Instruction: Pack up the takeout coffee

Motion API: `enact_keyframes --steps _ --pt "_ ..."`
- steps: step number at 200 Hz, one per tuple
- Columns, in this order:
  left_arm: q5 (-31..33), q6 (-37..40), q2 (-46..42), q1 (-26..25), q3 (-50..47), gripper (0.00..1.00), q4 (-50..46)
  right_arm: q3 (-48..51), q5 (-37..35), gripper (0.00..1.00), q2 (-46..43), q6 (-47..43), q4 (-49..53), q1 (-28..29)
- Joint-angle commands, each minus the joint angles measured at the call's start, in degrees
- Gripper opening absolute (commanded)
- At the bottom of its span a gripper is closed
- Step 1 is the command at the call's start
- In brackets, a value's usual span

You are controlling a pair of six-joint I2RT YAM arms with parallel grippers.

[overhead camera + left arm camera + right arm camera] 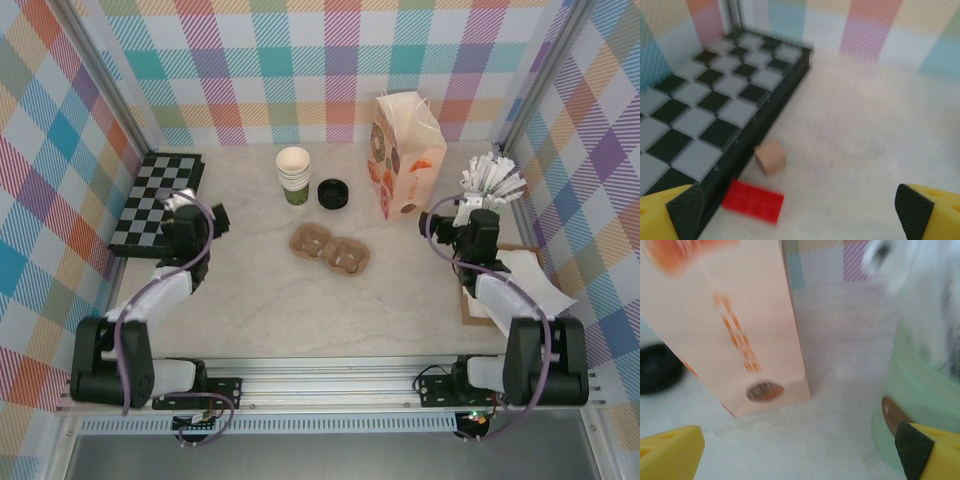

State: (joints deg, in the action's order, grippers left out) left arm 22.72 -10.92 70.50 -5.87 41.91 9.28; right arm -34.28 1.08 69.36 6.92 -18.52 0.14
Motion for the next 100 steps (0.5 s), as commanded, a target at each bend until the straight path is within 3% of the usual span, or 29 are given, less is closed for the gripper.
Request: enact_keyframes --steps 1,18,32,61,85,100 --pt "2.97 -13.40 -3.87 -1.45 13.23 1.00 -30.45 -6.23 4.64 1.00 -5.27 12.59 16.48 0.12" --pt "-1.59 -17.81 -1.15 -2.83 25.47 1.00 -44.89 -9.72 15.90 1.00 -6.60 20.36 20.85 1.41" --pt "-4.99 -18.82 2.74 -4.90 34.05 1.00 -52.84 -12.30 20.03 1.00 -6.28 24.42 21.96 6.76" --pt "-12.24 -18.95 10.48 -9.15 45.49 1.00 -56.83 -19.57 8.49 1.00 -1.42 25.08 27.51 20.28" --pt "-13.67 -17.53 20.82 -12.43 56.44 0.99 -59.01 -24.39 5.94 1.00 3.68 26.73 27.85 24.43" --pt "-14.24 -16.87 28.34 -12.98 64.00 0.92 -61.91 -26.96 5.77 1.00 6.50 27.44 27.81 25.63"
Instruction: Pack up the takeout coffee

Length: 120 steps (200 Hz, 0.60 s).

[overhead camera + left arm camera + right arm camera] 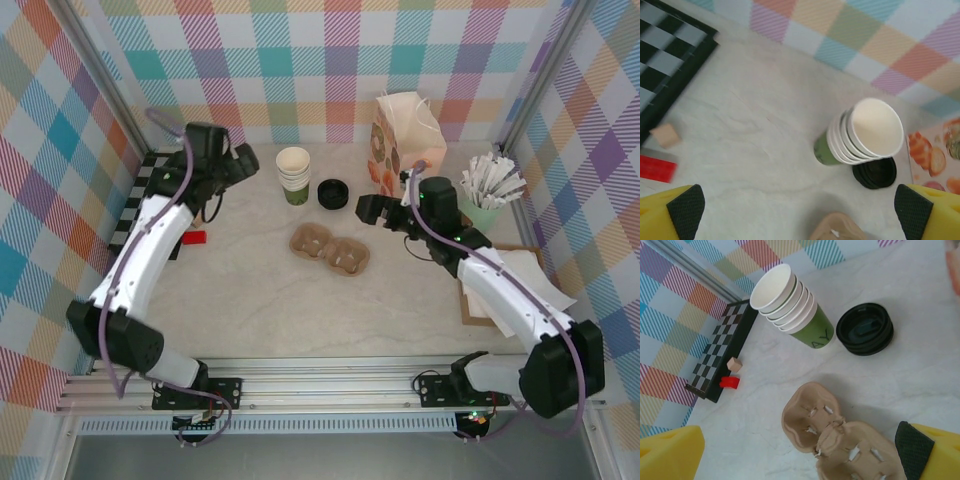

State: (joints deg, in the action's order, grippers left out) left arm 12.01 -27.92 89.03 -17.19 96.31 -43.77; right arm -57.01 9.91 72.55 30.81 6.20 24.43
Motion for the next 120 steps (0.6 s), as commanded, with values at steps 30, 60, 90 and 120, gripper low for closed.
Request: enact_keyframes --steps 30,60,90,120 --pt "-3.01 1.24 23.64 -1.79 24.73 0.85 -12.59 -7.90 -4.37 1.00 6.75 3.23 5.35 3.16" --pt "-0.70 1.91 36.70 -1.79 42.32 0.81 -18.43 -8.24 -5.02 1.00 7.32 2.73 6.60 4.22" --pt "0.71 1.76 43.96 -1.79 51.50 0.74 -20.85 -7.79 -6.70 1.00 6.95 2.02 8.68 4.58" --pt "-3.11 1.65 46.09 -1.79 51.47 0.64 -19.95 -7.63 -8.00 1.00 6.46 1.20 9.57 4.68"
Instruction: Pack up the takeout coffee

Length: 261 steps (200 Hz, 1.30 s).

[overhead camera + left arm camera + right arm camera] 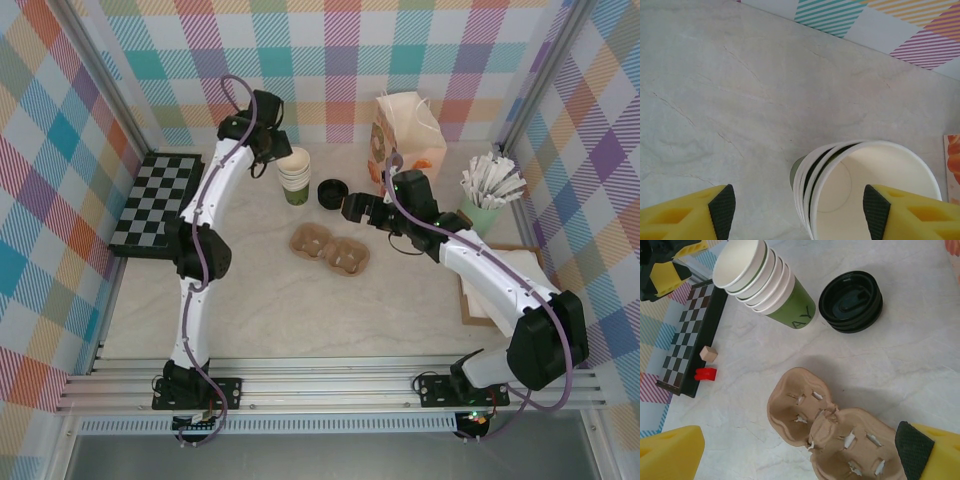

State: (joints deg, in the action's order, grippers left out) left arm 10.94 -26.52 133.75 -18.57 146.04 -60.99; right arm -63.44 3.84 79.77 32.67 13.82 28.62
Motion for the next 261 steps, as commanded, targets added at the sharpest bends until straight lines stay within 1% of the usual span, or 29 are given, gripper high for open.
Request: enact_keyframes --steps 1,29,42,54,78,87,122,147,170,205,219,261 --pt "-2.14 0.25 1.44 -0.42 1.73 0.64 -2.77 -1.18 -1.96 1.00 -0.80 -0.67 1.97 0.48" --pt "-4.52 1.26 2.12 -0.92 1.75 0.62 -3.28 -1.09 -2.60 1.00 -1.01 -1.10 2.36 0.56" --pt "-5.15 1.97 2.35 -1.17 1.78 0.58 -3.19 -1.09 -2.63 1.00 -0.93 -1.27 2.49 0.57" --pt "-5.07 2.21 2.53 -1.21 1.79 0.51 -3.33 -1.07 -2.61 1.00 -0.93 -1.35 2.74 0.53" --pt "-4.57 2.44 2.63 -1.21 1.74 0.34 -3.63 -0.73 -2.95 1.00 -1.26 -1.08 2.89 0.54" --pt "-4.86 2.67 2.52 -1.21 1.79 0.29 -3.70 -0.64 -3.15 1.00 -1.43 -1.02 2.98 0.58" --pt "-5.35 3.23 2.63 -1.21 1.78 0.29 -4.06 -0.04 -3.99 1.00 -2.15 -1.02 3.36 0.63" --pt "-5.60 3.45 2.83 -1.21 1.79 0.23 -4.03 -0.06 -4.27 1.00 -2.24 -1.11 3.82 0.56" --pt "-5.38 3.58 2.61 -1.21 1.72 0.14 -4.14 0.07 -4.45 1.00 -2.34 -1.02 3.93 0.65" --pt "-5.80 4.04 2.02 -1.21 1.73 0.08 -4.39 0.33 -5.04 1.00 -2.69 -0.94 4.24 0.66" --pt "-5.74 4.35 1.86 -1.21 1.72 0.00 -4.74 0.42 -5.28 1.00 -2.86 -0.90 4.31 0.65" --pt "-7.17 3.04 -0.58 -0.97 1.69 0.00 -3.19 0.51 -5.17 1.00 -2.87 -1.10 4.46 0.65"
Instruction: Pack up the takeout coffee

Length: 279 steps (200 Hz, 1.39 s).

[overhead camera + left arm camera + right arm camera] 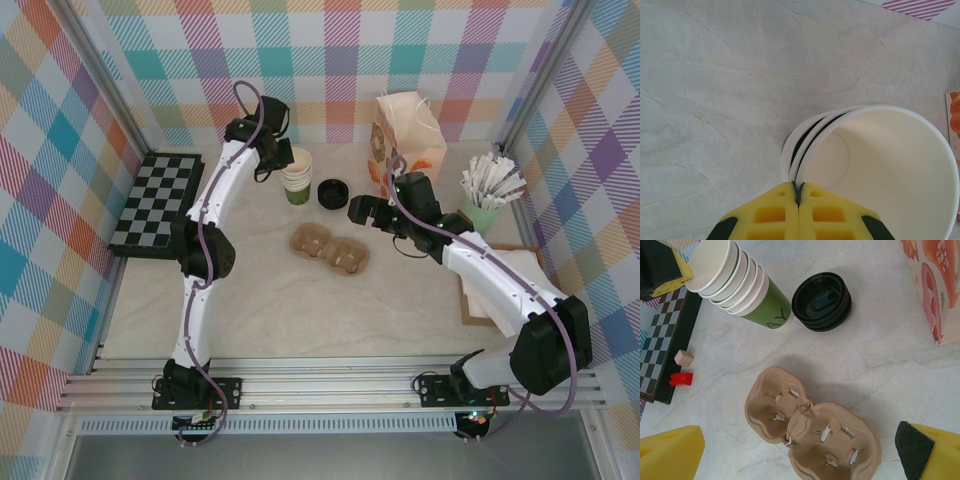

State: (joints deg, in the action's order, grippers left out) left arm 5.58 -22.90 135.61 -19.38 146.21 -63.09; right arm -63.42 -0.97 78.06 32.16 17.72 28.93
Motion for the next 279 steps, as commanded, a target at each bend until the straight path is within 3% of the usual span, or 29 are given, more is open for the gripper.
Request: enact_keyframes --steps 1,42,133,174,223,252,279 --pt "-1.90 -0.58 -2.53 -0.15 1.53 0.00 -1.04 0.49 -0.31 1.00 -1.16 -0.56 0.57 0.34" --pt "-7.89 -4.76 -5.54 1.74 -2.51 0.00 5.13 -0.38 0.51 1.00 -0.25 -0.57 -0.02 0.30" --pt "-9.23 -8.01 -12.79 3.99 -13.74 0.00 13.07 -7.47 2.30 0.98 4.18 0.42 3.62 1.03" --pt "-12.99 -7.67 -14.46 3.99 -13.69 0.00 16.02 -9.36 1.15 0.99 5.28 0.80 4.83 1.13" --pt "-12.87 -5.26 -17.91 4.00 -9.81 0.00 15.22 -11.39 1.41 0.99 8.95 1.64 4.89 1.37" --pt "-10.92 -3.39 -25.66 3.91 -13.32 0.00 12.34 -11.39 -5.69 0.98 11.85 3.99 5.06 2.62" --pt "-9.81 -0.38 -38.79 3.86 -26.52 0.00 11.79 -13.73 -7.43 0.91 17.22 8.36 5.81 2.80"
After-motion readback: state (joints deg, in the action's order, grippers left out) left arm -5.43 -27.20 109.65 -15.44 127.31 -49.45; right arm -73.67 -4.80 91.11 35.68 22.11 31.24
